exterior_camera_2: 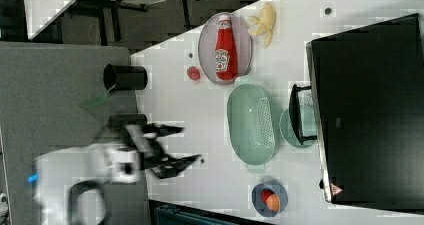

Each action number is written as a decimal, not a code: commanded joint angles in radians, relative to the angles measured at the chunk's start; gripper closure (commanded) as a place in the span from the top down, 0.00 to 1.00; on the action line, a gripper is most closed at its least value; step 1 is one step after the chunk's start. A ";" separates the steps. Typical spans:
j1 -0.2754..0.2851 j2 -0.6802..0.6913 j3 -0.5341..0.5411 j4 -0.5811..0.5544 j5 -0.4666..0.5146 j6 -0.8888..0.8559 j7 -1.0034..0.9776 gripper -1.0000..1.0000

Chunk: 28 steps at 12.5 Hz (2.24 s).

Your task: Drag strainer right to left.

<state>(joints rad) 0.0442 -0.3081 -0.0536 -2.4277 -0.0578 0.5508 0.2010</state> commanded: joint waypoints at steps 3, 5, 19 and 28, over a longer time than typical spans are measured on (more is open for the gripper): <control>-0.015 0.224 0.020 -0.067 0.014 0.252 0.375 1.00; -0.013 0.335 0.025 -0.064 0.013 0.359 0.495 1.00; 0.042 0.654 0.071 -0.056 0.014 0.707 0.675 1.00; 0.174 0.672 0.096 -0.016 0.015 0.657 0.809 1.00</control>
<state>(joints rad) 0.1829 0.3574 0.0367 -2.4395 -0.0265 1.2051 0.9097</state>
